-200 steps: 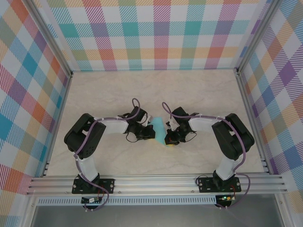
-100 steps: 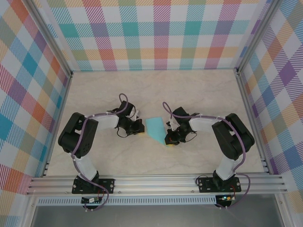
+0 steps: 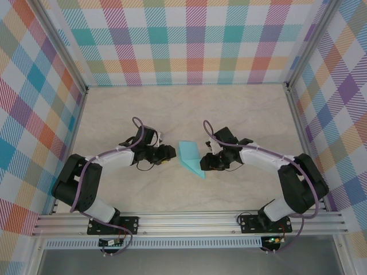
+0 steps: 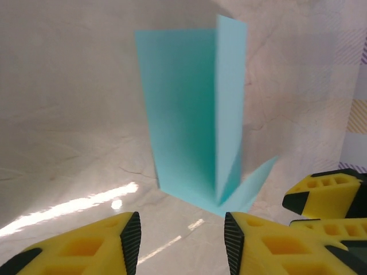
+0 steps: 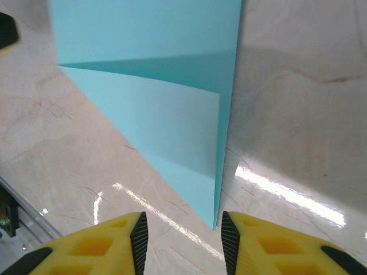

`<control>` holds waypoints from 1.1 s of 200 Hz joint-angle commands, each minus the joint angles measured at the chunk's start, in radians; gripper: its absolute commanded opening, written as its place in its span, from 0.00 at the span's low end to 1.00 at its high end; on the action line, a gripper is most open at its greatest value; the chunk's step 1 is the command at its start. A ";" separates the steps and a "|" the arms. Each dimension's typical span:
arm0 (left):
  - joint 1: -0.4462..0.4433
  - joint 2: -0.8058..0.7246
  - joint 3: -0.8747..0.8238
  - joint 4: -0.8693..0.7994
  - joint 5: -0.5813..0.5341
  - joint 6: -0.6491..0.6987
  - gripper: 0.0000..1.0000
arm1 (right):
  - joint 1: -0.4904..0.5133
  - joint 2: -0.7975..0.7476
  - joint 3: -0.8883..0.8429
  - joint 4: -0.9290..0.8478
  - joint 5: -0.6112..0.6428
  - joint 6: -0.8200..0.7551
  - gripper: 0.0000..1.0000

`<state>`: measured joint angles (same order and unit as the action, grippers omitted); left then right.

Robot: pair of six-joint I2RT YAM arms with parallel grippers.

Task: Fold a paper plane with a square sheet of paper (fold left side to right side)
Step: Fourth fold the wing at the center of the table.

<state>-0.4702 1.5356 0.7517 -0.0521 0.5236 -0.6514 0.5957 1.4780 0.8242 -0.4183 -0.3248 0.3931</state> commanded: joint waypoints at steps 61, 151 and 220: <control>-0.087 0.192 0.099 0.196 -0.003 -0.152 0.48 | 0.255 -0.097 -0.044 0.072 0.421 -0.135 0.49; -0.086 0.242 0.196 0.183 0.026 -0.198 0.42 | 0.381 0.106 -0.038 0.298 0.627 -0.240 0.52; -0.085 0.235 0.204 0.155 0.016 -0.187 0.42 | 0.381 0.141 -0.040 0.310 0.655 -0.239 0.49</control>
<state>-0.5476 1.7645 0.9279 0.1299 0.5335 -0.8417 0.9707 1.5955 0.7589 -0.1291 0.3077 0.1665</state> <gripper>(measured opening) 0.422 0.506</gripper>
